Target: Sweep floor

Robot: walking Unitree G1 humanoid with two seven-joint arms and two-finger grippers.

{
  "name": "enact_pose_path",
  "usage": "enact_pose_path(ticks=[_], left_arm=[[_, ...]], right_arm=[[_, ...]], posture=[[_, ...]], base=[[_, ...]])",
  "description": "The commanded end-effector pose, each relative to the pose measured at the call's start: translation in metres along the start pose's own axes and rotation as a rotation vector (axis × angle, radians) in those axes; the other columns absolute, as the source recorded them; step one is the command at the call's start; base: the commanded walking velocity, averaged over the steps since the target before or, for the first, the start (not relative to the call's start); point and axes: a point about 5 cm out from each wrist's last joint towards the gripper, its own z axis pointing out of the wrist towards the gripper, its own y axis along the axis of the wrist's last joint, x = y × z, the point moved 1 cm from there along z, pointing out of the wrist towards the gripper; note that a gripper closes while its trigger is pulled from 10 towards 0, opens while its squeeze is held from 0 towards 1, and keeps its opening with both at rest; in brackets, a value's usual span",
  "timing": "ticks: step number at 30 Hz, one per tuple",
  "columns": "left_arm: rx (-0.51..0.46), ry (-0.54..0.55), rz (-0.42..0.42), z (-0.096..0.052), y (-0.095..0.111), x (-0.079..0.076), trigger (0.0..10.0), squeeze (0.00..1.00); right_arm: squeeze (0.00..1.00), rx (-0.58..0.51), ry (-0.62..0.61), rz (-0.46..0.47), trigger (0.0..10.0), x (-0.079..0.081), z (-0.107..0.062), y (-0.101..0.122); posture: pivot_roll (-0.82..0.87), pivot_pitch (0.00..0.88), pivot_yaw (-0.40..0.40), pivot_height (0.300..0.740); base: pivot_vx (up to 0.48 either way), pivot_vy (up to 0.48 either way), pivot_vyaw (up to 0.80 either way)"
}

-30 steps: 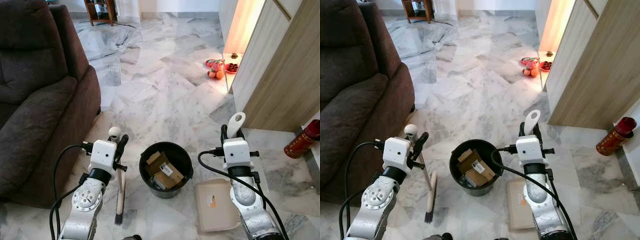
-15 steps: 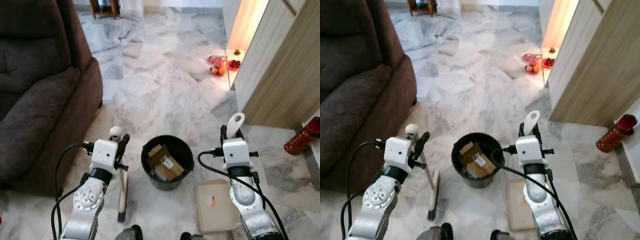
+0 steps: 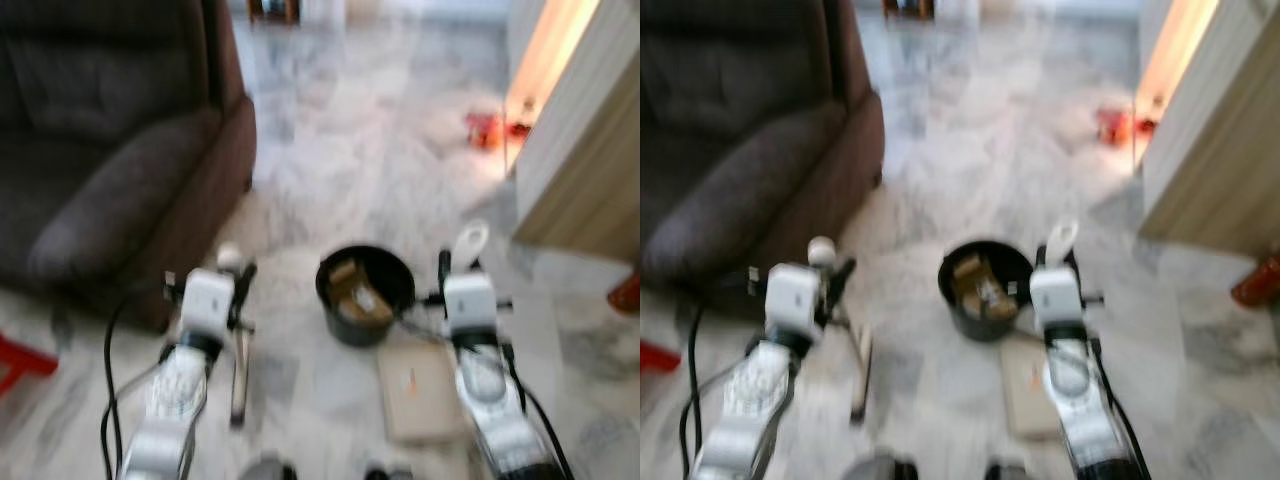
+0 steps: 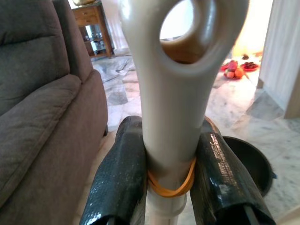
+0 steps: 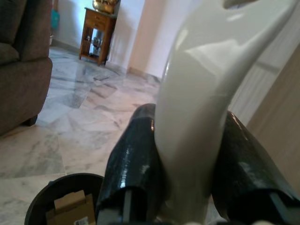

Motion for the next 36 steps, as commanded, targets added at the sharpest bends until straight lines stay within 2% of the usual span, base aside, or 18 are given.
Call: enact_pose_path(ticks=[1,8,15,30,36], left_arm=[[-0.026,0.002,0.009,0.002,0.006,0.001,10.0,0.00],[-0.025,-0.001,0.009,0.002,0.006,0.000,10.0,0.00],[-0.026,-0.001,0.013,0.004,0.006,-0.001,10.0,0.00],[-0.016,-0.021,0.024,0.006,0.004,-0.004,10.0,0.00],[-0.015,-0.022,0.042,0.008,0.005,-0.004,10.0,0.00]], right_arm=[[0.00,-0.003,-0.016,0.007,10.0,-0.004,0.001,0.000],[0.00,-0.002,-0.011,0.013,10.0,-0.003,0.002,0.000],[0.00,0.022,-0.020,0.033,10.0,-0.003,0.003,-0.002],[0.00,0.060,-0.025,0.061,10.0,-0.001,0.003,-0.008],[0.00,0.081,-0.038,0.102,10.0,-0.001,0.003,-0.009]], posture=[[0.06,0.156,0.037,0.740],[0.06,0.149,0.037,0.740],[0.06,0.134,0.038,0.740],[0.06,0.116,0.041,0.740],[0.06,0.129,0.041,0.740]], base=[[-0.289,0.000,0.00],[-0.277,0.000,0.00],[0.000,0.000,0.00],[0.000,0.000,-0.79],[0.000,0.000,-0.80]])
